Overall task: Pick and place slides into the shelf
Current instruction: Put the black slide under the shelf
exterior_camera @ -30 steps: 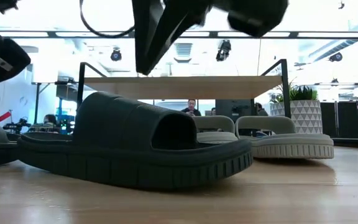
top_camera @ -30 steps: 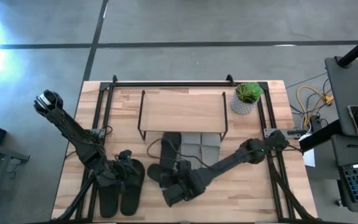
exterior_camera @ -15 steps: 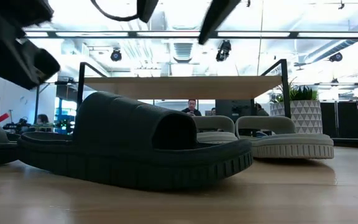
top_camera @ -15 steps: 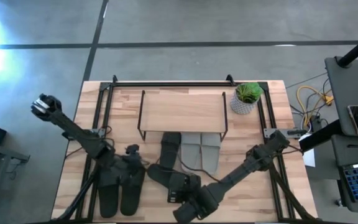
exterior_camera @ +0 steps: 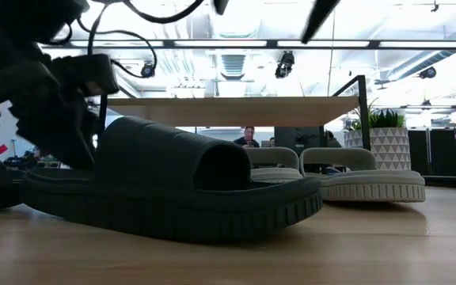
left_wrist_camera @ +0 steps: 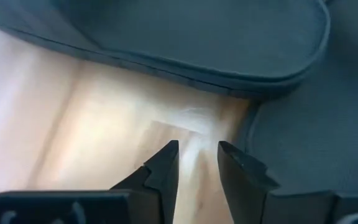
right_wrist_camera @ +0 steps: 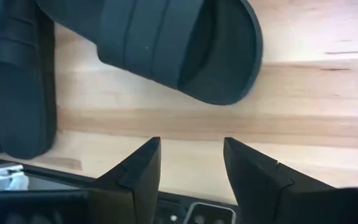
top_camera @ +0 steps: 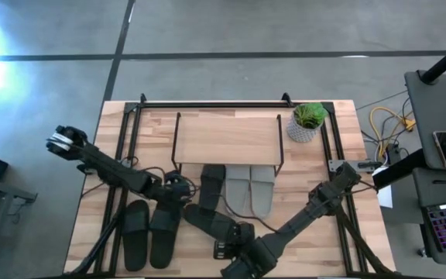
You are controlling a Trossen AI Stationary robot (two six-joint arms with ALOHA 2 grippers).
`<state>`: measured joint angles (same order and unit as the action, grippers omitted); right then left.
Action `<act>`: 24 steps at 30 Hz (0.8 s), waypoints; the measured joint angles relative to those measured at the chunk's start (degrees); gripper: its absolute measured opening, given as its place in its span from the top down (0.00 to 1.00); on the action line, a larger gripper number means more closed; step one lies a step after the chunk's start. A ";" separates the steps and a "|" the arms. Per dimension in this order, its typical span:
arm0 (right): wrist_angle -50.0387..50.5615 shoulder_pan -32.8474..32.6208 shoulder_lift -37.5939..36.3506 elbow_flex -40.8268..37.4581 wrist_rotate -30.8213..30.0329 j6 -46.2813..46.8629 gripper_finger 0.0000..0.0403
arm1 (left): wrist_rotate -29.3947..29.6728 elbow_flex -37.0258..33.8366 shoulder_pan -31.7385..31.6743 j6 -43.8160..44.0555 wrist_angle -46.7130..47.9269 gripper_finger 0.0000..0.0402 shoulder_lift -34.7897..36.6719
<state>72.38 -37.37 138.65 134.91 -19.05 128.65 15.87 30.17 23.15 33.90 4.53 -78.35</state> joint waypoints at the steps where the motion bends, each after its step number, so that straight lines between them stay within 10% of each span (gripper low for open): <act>1: 0.22 -0.17 0.00 0.00 -0.02 -0.04 0.59 | -0.83 0.00 -0.01 -0.11 -1.33 0.76 -0.93; 10: 2.98 -1.11 0.04 -0.02 0.18 -0.06 0.62 | -14.55 1.80 0.98 0.26 -11.30 0.76 -7.61; 24: 3.27 -2.85 0.02 0.03 7.47 -5.60 0.57 | -7.64 4.67 7.93 0.19 -3.07 0.76 3.44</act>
<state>75.66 -40.23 138.67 134.94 -11.58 123.05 8.24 34.85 31.09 34.09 1.46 -74.92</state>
